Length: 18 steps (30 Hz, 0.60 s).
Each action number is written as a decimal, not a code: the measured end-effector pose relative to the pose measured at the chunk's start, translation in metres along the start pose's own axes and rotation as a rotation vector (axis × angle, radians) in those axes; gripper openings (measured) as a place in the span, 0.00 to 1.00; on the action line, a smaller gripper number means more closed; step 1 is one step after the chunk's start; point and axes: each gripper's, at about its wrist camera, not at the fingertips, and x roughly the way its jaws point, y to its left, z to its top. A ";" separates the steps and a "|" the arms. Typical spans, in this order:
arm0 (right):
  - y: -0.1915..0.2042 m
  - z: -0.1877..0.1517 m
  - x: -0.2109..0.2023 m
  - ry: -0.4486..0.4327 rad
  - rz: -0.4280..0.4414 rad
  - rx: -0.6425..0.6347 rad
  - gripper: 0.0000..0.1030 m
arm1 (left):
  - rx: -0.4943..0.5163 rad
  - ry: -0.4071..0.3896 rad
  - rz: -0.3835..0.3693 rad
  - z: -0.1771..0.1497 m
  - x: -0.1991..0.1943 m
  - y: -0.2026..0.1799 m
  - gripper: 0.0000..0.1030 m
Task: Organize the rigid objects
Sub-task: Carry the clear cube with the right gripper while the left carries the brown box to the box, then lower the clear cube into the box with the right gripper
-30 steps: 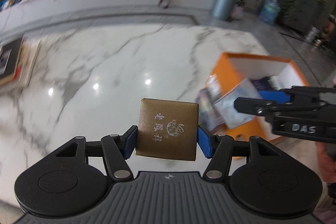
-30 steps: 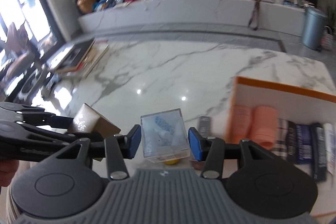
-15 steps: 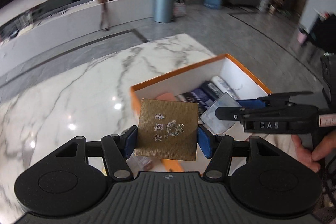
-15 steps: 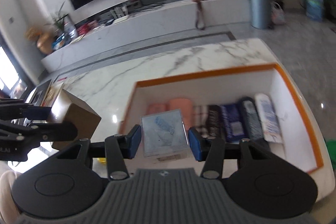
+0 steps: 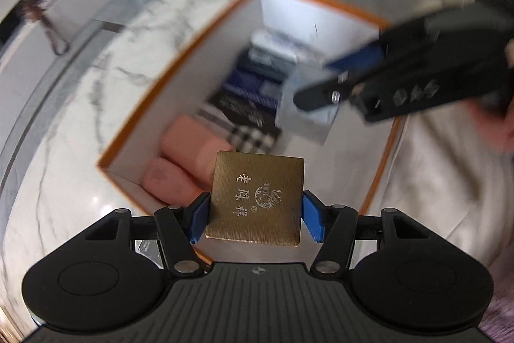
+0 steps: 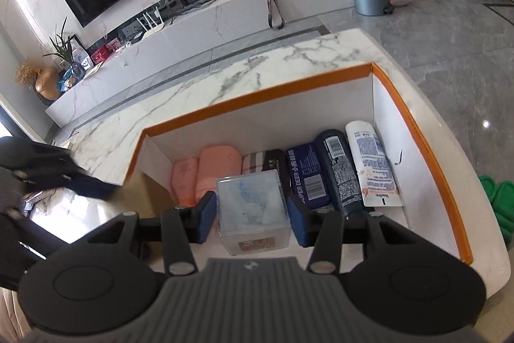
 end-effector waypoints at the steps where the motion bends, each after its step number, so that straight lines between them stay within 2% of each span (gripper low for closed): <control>1: -0.002 0.000 0.002 0.006 0.000 0.002 0.48 | 0.019 0.021 -0.014 0.001 0.007 0.001 0.67; 4: -0.007 -0.001 0.008 0.024 0.002 0.007 0.48 | 0.063 0.087 -0.082 0.006 0.028 0.004 0.67; 9: -0.012 -0.002 0.017 0.053 0.008 0.012 0.48 | 0.116 0.206 -0.112 0.010 0.060 0.011 0.67; 18: -0.010 -0.005 0.029 0.091 0.009 0.012 0.48 | 0.156 0.322 -0.189 0.005 0.088 0.018 0.67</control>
